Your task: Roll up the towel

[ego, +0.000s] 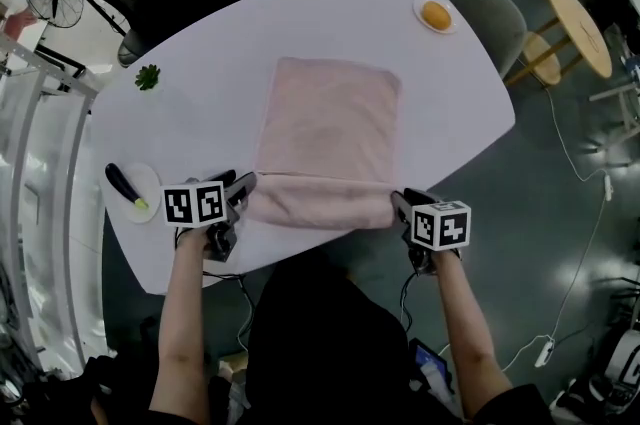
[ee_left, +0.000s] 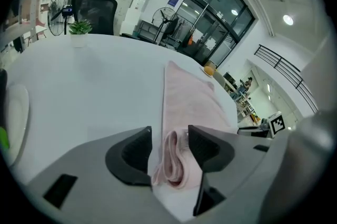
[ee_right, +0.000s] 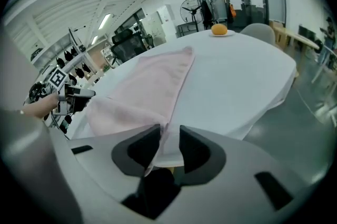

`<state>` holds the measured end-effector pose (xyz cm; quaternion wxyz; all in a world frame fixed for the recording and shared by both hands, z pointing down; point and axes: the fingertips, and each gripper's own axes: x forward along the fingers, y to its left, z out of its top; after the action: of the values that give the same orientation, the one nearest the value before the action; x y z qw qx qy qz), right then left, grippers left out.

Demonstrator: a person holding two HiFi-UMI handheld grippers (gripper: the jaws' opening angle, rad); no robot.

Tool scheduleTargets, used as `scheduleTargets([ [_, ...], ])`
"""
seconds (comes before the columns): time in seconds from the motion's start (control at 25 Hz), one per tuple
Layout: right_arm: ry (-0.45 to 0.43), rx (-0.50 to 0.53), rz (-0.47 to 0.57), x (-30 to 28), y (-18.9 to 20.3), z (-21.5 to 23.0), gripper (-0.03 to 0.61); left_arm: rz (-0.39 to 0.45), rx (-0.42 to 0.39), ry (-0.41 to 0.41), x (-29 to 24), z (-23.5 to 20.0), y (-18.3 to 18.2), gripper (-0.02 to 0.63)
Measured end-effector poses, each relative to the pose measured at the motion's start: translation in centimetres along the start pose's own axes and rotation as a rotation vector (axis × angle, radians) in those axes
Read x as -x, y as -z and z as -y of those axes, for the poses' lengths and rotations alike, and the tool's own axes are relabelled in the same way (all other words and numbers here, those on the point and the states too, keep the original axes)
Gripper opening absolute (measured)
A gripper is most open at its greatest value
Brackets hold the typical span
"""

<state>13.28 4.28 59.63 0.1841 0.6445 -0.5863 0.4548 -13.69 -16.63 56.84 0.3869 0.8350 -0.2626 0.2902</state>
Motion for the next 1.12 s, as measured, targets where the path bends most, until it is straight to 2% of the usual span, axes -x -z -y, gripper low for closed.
scheduleTargets([
  [0.12, -0.019, -0.045, 0.016, 0.3, -0.1, 0.3, 0.146, 0.032, 0.021, 0.017, 1.1, 0.0, 0.0, 0.244],
  [0.28, -0.044, -0.113, 0.040, 0.8, -0.2, 0.5, 0.146, 0.097, 0.031, 0.005, 2.6, -0.4, -0.3, 0.235],
  [0.4, -0.045, -0.109, 0.061, 1.3, -0.4, 0.5, 0.146, 0.123, 0.021, -0.013, 3.4, -0.8, -0.6, 0.218],
  [0.6, -0.026, -0.070, 0.098, 2.5, -0.8, 0.6, 0.132, 0.075, -0.079, -0.001, 3.6, 0.3, 0.7, 0.216],
  [0.8, -0.044, -0.055, 0.120, 3.9, 0.0, 0.3, 0.132, 0.014, -0.160, 0.003, 3.5, 1.1, 3.0, 0.225],
  [0.96, -0.104, -0.042, 0.129, 4.7, 1.6, -1.1, 0.132, -0.026, -0.204, -0.011, 3.7, 1.1, 4.8, 0.225],
  [1.12, -0.181, -0.023, 0.094, 4.4, 3.9, -3.1, 0.139, -0.048, -0.213, 0.001, 3.7, 1.4, 6.1, 0.216],
])
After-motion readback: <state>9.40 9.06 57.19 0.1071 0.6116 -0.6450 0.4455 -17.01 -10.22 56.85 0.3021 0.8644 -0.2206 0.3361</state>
